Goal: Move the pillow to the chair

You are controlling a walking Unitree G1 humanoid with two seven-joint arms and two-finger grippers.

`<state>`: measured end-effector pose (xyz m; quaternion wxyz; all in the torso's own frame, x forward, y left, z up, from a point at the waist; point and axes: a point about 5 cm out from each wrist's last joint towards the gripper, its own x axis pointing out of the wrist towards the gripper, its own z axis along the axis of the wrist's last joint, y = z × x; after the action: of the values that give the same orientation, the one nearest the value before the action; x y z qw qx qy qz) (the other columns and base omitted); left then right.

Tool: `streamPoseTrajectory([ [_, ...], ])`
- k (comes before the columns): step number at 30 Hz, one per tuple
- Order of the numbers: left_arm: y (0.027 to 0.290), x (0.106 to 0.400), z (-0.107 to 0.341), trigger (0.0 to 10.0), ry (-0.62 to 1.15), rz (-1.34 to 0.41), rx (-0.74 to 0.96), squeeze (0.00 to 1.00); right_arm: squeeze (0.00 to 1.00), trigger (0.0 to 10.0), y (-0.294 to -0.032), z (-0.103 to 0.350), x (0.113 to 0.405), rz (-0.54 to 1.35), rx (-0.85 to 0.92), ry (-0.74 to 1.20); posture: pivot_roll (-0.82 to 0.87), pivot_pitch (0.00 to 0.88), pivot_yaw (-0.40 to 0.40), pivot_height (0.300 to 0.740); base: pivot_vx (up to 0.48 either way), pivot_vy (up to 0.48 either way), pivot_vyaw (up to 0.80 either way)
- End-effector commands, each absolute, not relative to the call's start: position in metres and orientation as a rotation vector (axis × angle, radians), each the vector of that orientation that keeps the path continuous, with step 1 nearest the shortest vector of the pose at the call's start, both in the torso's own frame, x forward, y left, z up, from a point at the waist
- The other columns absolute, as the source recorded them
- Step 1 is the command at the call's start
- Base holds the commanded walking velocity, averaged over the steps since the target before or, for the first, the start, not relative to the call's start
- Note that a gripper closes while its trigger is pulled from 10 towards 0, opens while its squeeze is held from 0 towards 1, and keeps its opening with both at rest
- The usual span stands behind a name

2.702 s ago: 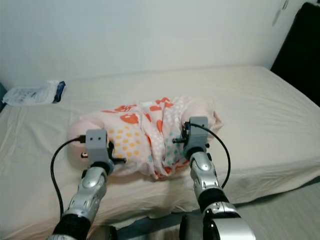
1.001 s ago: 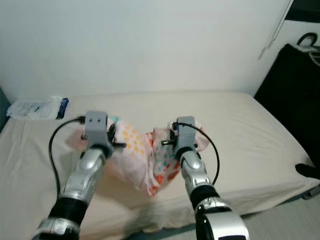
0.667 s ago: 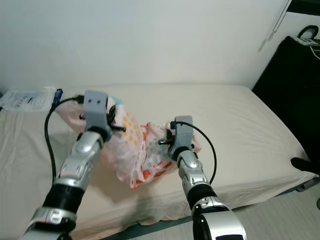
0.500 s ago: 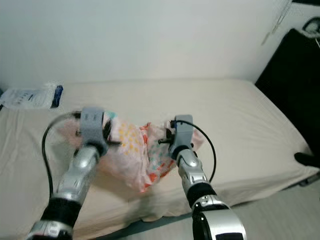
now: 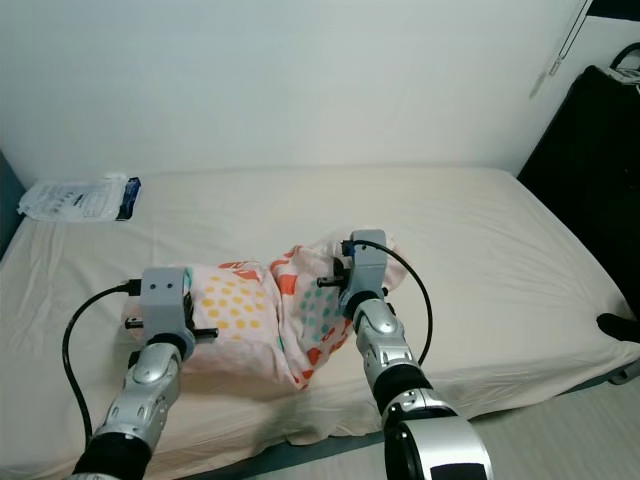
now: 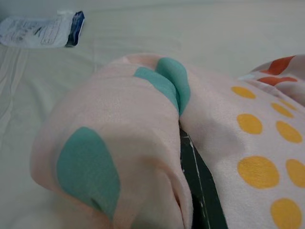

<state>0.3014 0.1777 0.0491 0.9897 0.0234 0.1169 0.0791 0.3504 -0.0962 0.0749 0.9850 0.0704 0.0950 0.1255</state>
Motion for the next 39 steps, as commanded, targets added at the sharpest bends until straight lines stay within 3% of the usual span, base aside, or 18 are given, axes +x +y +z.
streamPoseTrajectory([
  [1, 0.169, 0.305, 0.052, 10.0, 0.207, 0.127, 0.051, 0.0, 0.0, 10.0, -0.094, 0.084, 0.355, 0.278, 0.152, 0.16, 0.05, 0.0, -0.118, 0.74, 0.0, 0.0, 0.0],
  [14, 0.16, 0.306, 0.056, 10.0, 0.156, 0.092, 0.077, 0.0, 0.0, 10.0, -0.092, 0.081, 0.352, 0.29, 0.113, 0.157, 0.05, 0.0, -0.117, 0.74, 0.0, 0.0, 0.0],
  [39, 0.16, 0.308, 0.055, 10.0, 0.146, 0.113, 0.065, 0.0, 0.0, 10.0, -0.093, 0.08, 0.354, 0.298, 0.097, 0.185, 0.05, 0.0, -0.137, 0.74, 0.0, 0.0, -0.8],
])
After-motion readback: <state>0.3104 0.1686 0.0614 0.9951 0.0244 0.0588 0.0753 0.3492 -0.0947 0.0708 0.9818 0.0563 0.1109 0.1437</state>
